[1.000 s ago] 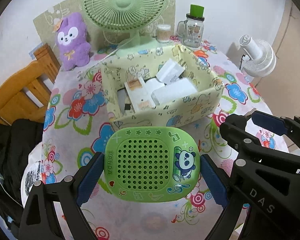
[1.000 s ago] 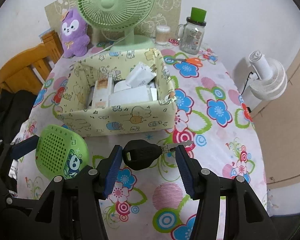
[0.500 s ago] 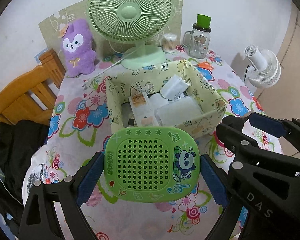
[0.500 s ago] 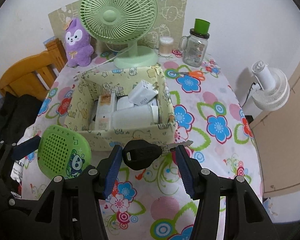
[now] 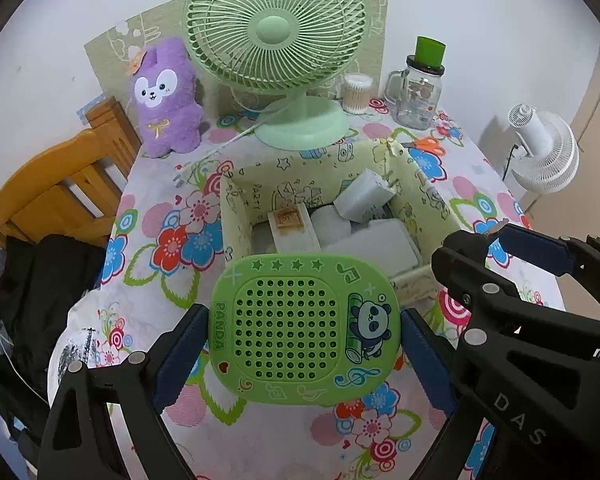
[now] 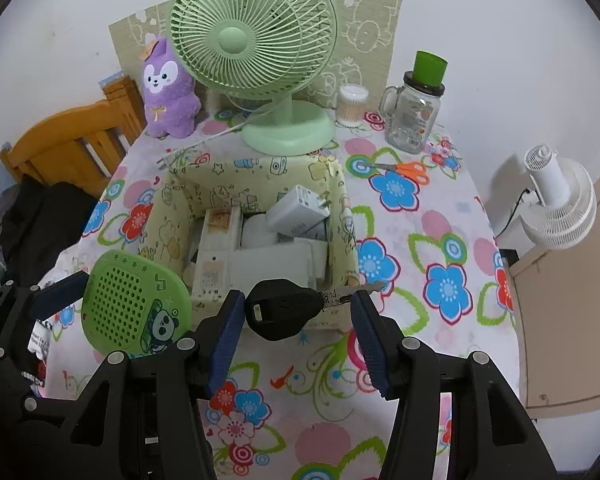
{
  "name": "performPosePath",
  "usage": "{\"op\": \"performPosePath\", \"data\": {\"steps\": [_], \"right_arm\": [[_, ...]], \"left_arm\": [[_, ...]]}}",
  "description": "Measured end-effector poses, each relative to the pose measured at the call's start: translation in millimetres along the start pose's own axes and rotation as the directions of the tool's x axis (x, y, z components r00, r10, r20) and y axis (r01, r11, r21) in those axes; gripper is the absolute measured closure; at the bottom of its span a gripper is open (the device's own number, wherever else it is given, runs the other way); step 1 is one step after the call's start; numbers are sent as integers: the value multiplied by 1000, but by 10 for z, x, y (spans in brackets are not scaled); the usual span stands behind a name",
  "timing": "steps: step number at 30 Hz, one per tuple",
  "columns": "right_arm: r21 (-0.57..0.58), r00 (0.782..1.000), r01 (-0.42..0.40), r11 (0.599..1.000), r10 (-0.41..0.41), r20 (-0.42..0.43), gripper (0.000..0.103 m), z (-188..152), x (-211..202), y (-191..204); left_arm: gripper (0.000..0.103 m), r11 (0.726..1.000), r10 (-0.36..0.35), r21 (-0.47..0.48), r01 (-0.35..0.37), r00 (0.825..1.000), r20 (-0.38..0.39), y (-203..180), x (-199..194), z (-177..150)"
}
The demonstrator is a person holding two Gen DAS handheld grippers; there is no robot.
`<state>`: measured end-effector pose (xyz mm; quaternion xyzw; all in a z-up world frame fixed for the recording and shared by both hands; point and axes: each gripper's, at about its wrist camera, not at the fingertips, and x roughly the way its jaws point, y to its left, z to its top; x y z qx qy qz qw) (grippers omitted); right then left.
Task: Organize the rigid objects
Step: 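Carry the green speaker with the left tool while the right carries the key to the fabric box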
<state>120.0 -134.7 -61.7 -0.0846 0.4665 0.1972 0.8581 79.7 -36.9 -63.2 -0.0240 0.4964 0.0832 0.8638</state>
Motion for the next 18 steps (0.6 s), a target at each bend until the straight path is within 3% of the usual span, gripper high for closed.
{"op": "performPosePath", "data": {"steps": [18], "right_arm": [[-10,1000,-16,1000,17,4,45,373,232,-29]], "left_arm": [[8,1000,10,2,-10,1000,-4,50,251,352]]}}
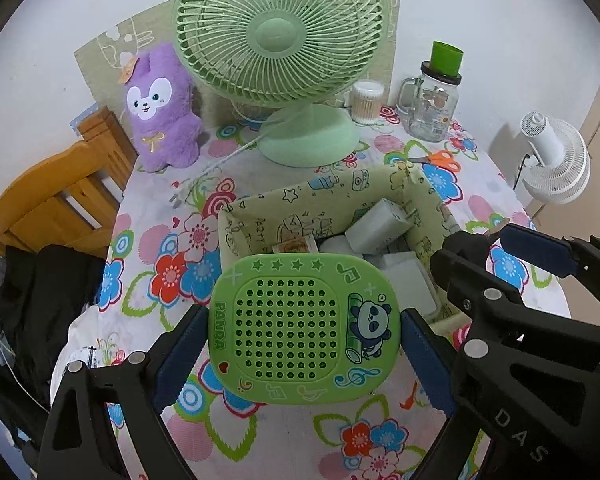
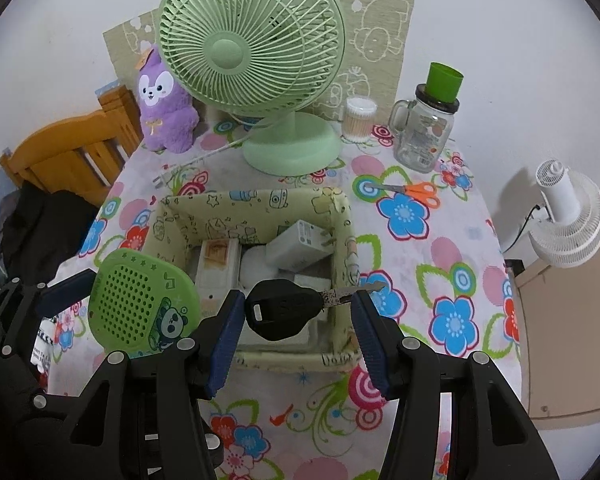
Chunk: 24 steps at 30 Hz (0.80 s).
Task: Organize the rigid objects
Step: 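Carry the green speaker with the left tool while the right carries the key to the fabric box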
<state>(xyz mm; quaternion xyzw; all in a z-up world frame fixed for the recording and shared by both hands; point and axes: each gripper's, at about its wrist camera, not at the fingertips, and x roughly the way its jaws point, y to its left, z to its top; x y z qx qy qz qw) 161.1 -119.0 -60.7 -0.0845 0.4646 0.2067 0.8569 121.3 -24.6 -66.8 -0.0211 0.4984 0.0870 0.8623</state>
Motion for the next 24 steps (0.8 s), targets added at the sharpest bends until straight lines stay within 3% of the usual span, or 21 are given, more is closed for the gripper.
{"op": "performPosePath", "data": {"steps": [24], "right_arm": [[-12,998,-37,999,36,-59,45,270,571,-49]], "left_arm": [[8,999,-32,-26,30,996,-84,-10,594,195]]}}
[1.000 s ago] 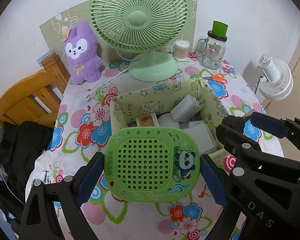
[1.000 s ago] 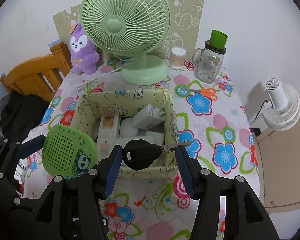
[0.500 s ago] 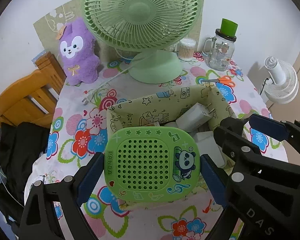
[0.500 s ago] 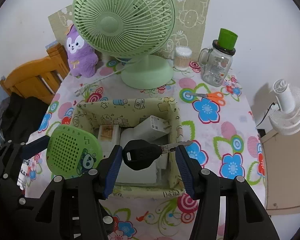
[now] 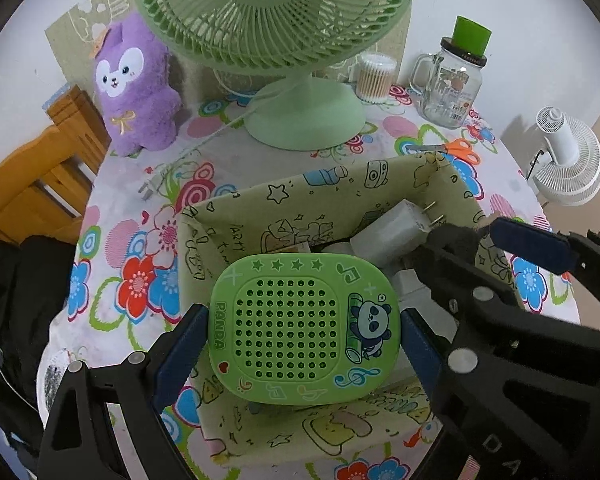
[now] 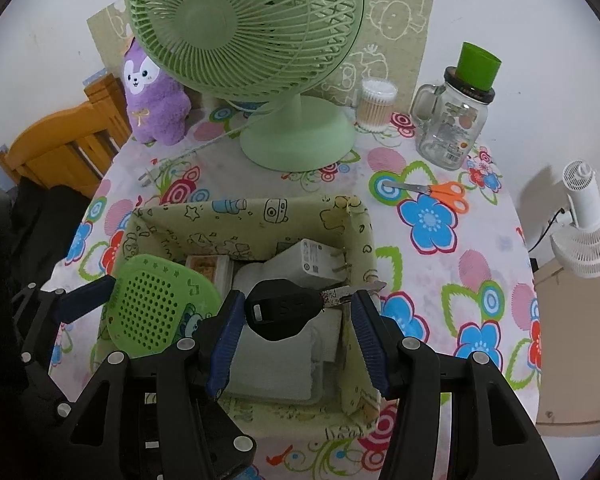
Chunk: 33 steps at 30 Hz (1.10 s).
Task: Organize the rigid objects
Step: 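Carry the green speaker with the left tool while the right carries the key to the fabric box, then release the green speaker with the left tool while the right tool releases the key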
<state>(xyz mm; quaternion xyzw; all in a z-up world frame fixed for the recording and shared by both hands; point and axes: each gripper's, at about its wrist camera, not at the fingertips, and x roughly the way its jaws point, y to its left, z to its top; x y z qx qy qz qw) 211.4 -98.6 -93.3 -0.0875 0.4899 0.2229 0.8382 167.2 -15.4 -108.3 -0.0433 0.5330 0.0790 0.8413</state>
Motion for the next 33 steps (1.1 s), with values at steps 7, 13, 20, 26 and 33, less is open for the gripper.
{"op": "performPosePath", "data": {"steps": [7,13,20,26,33], "right_arm": [[-8,1000,-2,1000,2,-5,45,64,90,-20],[-12,1000,-10,1000,10,-10,45,73,156,-21],[-24,1000,-19,1000,19,-6,45,111,193,23],[-21,999,-43,999,43,2,45,150,225,73],[-42,998,-59,997,60,6,45,208,261,141]], "left_arm": [[8,1000,-27,-14,26,999,-23,7,92,21],[7,1000,-27,-1,27,999,-25,9,103,21],[0,999,-33,22,33,999,-6,10,7,15],[3,1000,-27,15,28,1000,-14,56,-32,19],[8,999,-34,-6,34,999,-26,99,-37,49]]}}
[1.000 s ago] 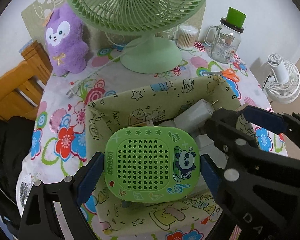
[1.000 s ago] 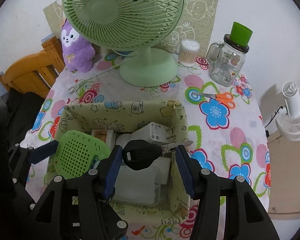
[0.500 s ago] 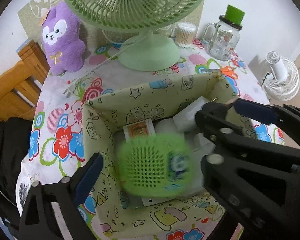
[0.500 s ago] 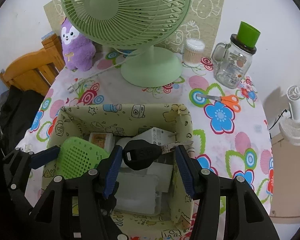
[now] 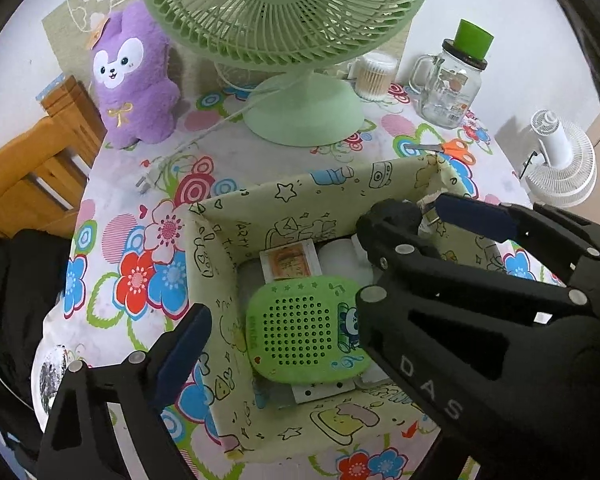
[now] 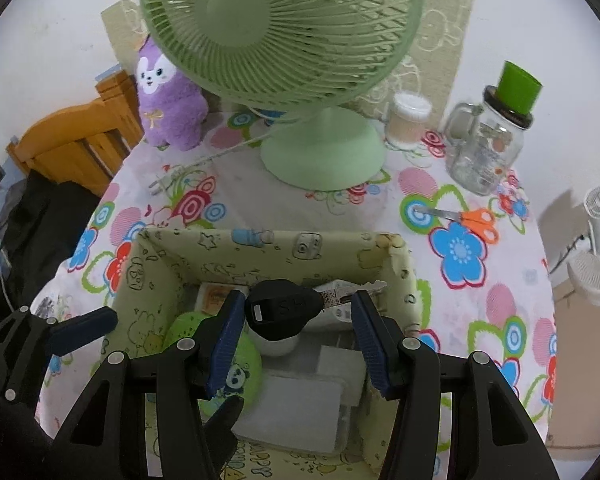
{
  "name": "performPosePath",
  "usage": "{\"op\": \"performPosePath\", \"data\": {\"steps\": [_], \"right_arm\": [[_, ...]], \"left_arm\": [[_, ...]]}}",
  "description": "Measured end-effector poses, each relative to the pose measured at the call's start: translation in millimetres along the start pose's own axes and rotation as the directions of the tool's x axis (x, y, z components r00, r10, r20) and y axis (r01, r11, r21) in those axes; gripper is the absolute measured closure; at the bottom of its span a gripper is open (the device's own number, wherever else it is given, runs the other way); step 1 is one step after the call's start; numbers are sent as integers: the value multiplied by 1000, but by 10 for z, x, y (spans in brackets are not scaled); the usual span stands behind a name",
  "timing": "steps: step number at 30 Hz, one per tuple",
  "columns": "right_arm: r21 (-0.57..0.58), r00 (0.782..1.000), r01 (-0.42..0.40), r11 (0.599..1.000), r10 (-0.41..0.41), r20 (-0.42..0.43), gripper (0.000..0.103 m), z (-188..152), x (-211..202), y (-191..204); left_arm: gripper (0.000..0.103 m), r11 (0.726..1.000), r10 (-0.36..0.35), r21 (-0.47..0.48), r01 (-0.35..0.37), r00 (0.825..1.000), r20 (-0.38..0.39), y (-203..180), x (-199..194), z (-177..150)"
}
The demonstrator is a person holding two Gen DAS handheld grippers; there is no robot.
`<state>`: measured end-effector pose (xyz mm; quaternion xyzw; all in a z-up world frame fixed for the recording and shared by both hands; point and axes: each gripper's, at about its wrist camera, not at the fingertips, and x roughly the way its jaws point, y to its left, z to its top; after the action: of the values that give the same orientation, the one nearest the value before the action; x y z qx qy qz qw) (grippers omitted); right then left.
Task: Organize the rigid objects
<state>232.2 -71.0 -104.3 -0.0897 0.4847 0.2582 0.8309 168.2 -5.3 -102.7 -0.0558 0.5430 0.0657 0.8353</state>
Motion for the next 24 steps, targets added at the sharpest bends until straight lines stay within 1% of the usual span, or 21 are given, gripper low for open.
{"op": "performPosePath", "data": {"steps": [4,5,6,8,10,13,17,24], "right_arm": [[4,1000,11,1000,-11,-15,44,0,57,-45],[4,1000,16,1000,-16,-20,41,0,65,-51],[6,1000,15,1000,-15,-22,34,-3,68,-53],[18,1000,2,1000,-2,-23,28,-13,56,-61],[18,1000,4,1000,-4,-18,27,-24,34,-58],[9,1000,17,1000,-17,-18,27,-55,-4,-44],[26,1000,24,999,-24,-11,21,-102,-91,-63],[50,999,46,998,-46,10,20,-185,-292,-65]], "left_arm": [[7,1000,8,8,-8,1000,-1,-21,18,4],[4,1000,-2,10,3,1000,-4,-24,22,4],[3,1000,-8,10,8,1000,-5,-25,22,5],[2,1000,-4,12,4,1000,-4,-29,20,8],[2,1000,-2,14,2,1000,-1,-33,14,10],[0,999,24,22,-24,1000,10,-40,-18,7],[0,999,31,23,-32,999,15,-26,-72,-17],[0,999,31,32,-32,999,37,-4,-253,-88]]}}
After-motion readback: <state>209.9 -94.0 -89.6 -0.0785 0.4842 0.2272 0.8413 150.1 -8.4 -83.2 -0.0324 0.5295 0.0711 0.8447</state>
